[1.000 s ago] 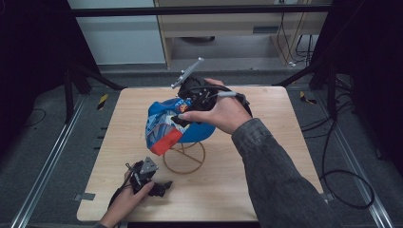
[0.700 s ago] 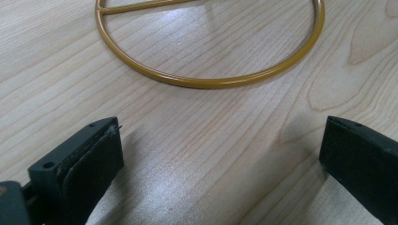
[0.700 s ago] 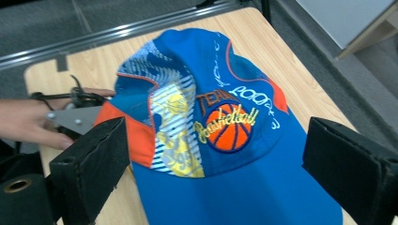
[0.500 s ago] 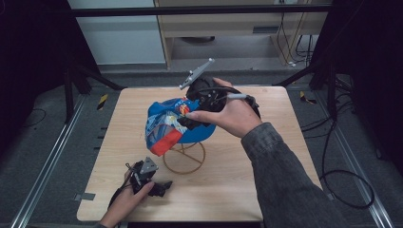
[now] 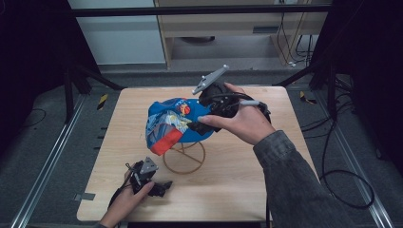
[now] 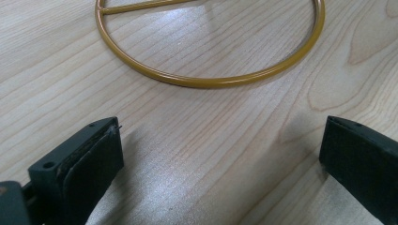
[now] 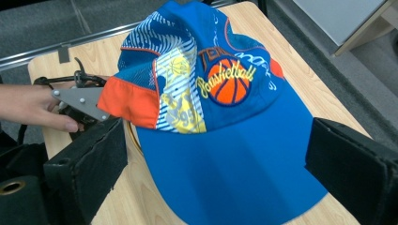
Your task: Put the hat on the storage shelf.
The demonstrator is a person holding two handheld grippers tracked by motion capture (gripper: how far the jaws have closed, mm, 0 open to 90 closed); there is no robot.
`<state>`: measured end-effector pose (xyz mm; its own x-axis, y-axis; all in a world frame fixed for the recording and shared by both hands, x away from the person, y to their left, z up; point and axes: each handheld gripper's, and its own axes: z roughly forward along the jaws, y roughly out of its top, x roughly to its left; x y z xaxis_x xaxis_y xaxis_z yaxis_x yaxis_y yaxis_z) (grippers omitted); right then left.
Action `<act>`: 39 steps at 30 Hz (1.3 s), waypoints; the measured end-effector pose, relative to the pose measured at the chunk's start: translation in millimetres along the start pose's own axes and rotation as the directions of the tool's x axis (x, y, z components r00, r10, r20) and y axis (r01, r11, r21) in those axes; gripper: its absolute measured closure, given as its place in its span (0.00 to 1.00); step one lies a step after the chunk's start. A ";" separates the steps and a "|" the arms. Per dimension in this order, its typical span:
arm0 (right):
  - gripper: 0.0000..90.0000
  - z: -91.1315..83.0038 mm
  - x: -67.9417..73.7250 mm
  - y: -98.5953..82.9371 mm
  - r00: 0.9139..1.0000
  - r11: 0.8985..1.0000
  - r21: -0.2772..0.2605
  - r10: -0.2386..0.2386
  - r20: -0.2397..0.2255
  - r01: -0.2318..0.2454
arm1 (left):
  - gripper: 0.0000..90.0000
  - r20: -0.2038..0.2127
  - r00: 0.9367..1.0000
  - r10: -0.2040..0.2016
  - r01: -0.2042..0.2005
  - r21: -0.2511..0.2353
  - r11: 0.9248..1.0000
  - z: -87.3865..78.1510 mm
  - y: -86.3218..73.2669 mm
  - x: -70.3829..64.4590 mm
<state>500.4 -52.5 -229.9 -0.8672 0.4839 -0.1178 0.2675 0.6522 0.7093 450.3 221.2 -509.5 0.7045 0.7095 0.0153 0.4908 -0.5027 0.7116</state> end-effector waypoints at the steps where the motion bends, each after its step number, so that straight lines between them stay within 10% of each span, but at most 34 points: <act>1: 0.06 -1.2 -0.2 -2.0 1.000 1.000 -0.002 0.003 0.000 -0.003 | 0.00 0.000 1.000 0.000 0.000 0.000 1.000 0.0 0.0 0.0; 39: 0.14 -27.5 -24.7 -125.5 0.978 0.987 -0.034 0.157 0.135 -0.154 | 0.00 -0.001 1.000 -0.002 0.002 -0.002 1.000 0.1 -0.4 -0.4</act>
<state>476.7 -162.4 -296.9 -0.7495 0.6548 -0.0975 0.3836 0.5495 0.7422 449.9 221.0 -509.9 0.7031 0.7110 0.0140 0.4914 -0.5001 0.7130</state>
